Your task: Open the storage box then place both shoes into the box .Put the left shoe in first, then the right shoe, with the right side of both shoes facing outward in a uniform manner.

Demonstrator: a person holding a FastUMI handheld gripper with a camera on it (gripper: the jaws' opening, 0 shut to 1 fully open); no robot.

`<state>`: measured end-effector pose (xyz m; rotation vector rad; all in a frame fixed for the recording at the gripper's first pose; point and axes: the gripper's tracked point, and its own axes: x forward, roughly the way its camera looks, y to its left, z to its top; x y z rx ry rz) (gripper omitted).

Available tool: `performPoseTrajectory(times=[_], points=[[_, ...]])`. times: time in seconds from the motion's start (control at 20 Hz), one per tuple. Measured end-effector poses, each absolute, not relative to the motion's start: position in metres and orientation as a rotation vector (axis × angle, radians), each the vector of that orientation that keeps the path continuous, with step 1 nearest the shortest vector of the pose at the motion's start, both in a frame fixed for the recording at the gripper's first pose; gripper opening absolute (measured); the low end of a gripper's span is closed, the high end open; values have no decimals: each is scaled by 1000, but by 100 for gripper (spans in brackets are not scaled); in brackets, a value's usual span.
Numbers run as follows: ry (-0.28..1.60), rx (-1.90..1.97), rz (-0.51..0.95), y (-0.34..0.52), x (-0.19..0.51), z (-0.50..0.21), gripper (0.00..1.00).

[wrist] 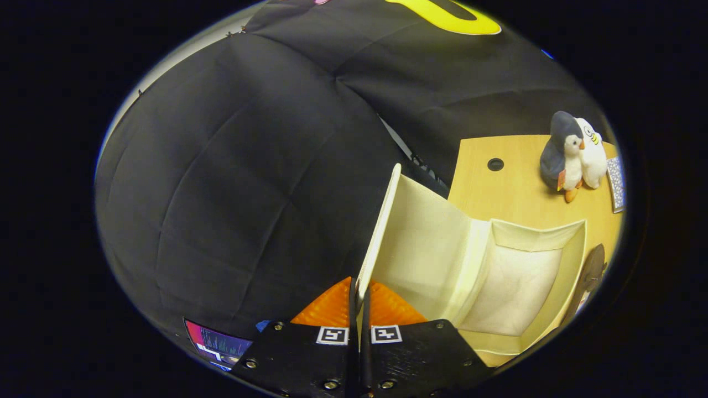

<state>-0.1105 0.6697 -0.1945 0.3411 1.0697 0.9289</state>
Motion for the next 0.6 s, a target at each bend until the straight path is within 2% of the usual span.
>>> performPoseTrajectory(times=[0.15, 0.2, 0.25, 0.45, 0.6], points=[[1058, 292, 923, 703, -117, -206, 10], [1047, 268, 922, 710, -116, -210, 10], [1036, 257, 929, 715, -117, -210, 21], [982, 224, 952, 720, -117, -199, 95], [939, 208, 979, 707, -118, -178, 95]])
